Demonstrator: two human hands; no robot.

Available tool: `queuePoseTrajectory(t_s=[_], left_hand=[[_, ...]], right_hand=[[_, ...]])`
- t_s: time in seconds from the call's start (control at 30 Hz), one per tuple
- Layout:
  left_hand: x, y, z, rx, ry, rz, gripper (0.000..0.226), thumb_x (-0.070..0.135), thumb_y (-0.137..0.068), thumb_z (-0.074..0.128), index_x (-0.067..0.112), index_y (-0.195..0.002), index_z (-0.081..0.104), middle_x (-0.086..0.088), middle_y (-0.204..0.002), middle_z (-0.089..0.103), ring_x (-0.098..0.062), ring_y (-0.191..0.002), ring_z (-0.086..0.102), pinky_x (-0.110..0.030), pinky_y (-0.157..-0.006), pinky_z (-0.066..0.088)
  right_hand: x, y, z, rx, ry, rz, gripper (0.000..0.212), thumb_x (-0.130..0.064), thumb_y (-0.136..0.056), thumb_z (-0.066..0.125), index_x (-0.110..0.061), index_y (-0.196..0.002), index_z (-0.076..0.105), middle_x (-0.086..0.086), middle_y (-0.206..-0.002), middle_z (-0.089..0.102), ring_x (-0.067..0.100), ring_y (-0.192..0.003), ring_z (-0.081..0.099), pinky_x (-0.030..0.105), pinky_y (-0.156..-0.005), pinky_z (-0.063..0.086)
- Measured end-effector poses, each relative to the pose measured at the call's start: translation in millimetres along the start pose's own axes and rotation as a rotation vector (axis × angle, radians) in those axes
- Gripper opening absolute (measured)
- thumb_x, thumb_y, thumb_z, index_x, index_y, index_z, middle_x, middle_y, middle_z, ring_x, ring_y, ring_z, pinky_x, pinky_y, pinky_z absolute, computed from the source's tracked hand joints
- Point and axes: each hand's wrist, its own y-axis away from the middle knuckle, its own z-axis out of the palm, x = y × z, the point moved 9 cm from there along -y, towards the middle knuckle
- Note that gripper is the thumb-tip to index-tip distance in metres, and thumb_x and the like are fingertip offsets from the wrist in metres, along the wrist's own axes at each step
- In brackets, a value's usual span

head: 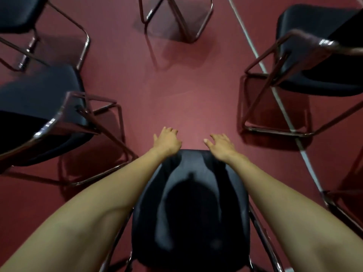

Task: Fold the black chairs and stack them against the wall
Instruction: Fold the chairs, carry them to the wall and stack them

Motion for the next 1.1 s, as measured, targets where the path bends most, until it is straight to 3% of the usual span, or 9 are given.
queuePoseTrajectory(t_s=[0.1, 0.2, 0.33, 0.53, 0.83, 1.1], left_hand=[[-12.1, -27.9, 51.3, -0.117, -0.043, -0.02, 0.051, 0.039, -0.103, 0.032, 0.013, -0.146, 0.037, -0.005, -0.157, 0.026, -0.025, -0.148, 0.013, -0.059, -0.115, 0.008], [-23.9, -40.1, 95.1, -0.196, -0.02, -0.041, 0.047, 0.041, -0.103, 0.027, 0.014, -0.136, 0.049, -0.009, -0.151, 0.039, -0.028, -0.143, 0.027, -0.061, -0.114, 0.008], [-28.5, -52.2, 113.9, -0.131, -0.1, -0.089, 0.051, 0.041, -0.103, 0.022, 0.011, -0.131, 0.053, -0.015, -0.142, 0.048, -0.032, -0.134, 0.038, -0.055, -0.116, 0.011], [-28.3, -64.9, 111.2, -0.079, -0.12, -0.139, 0.058, 0.045, -0.103, 0.017, 0.008, -0.129, 0.054, -0.018, -0.134, 0.056, -0.033, -0.127, 0.047, -0.046, -0.112, 0.021], [-25.1, 6.6, 83.1, -0.066, -0.069, -0.13, 0.056, 0.046, -0.103, 0.02, 0.008, -0.128, 0.051, -0.018, -0.134, 0.055, -0.034, -0.128, 0.043, -0.046, -0.112, 0.023], [-18.0, 122.8, 53.6, -0.009, -0.053, -0.108, 0.054, 0.048, -0.102, 0.022, 0.011, -0.127, 0.052, -0.017, -0.133, 0.056, -0.033, -0.128, 0.043, -0.044, -0.109, 0.024]], right_hand=[[23.0, -26.7, 38.3, -0.078, 0.07, 0.056, 0.057, -0.048, -0.101, 0.028, -0.017, -0.149, 0.028, 0.006, -0.157, 0.021, 0.027, -0.147, 0.007, 0.054, -0.116, 0.009], [37.0, -37.6, 72.4, -0.127, 0.172, 0.063, 0.057, -0.05, -0.1, 0.024, -0.016, -0.144, 0.035, 0.01, -0.151, 0.032, 0.028, -0.143, 0.02, 0.058, -0.114, 0.004], [38.6, -39.6, 82.0, 0.002, 0.238, 0.077, 0.062, -0.055, -0.098, 0.021, -0.011, -0.135, 0.045, 0.011, -0.141, 0.041, 0.028, -0.136, 0.028, 0.059, -0.112, 0.006], [32.7, -48.1, 78.1, -0.049, 0.26, 0.114, 0.072, -0.062, -0.095, 0.017, -0.011, -0.136, 0.046, 0.013, -0.142, 0.039, 0.027, -0.135, 0.026, 0.055, -0.111, 0.012], [10.6, 25.5, 57.0, -0.052, 0.293, 0.127, 0.071, -0.06, -0.096, 0.016, -0.01, -0.138, 0.042, 0.011, -0.145, 0.034, 0.027, -0.137, 0.022, 0.056, -0.111, 0.014], [-8.4, 138.4, 39.6, -0.006, 0.326, 0.083, 0.068, -0.06, -0.096, 0.016, -0.01, -0.137, 0.041, 0.011, -0.145, 0.031, 0.027, -0.137, 0.021, 0.056, -0.109, 0.019]])
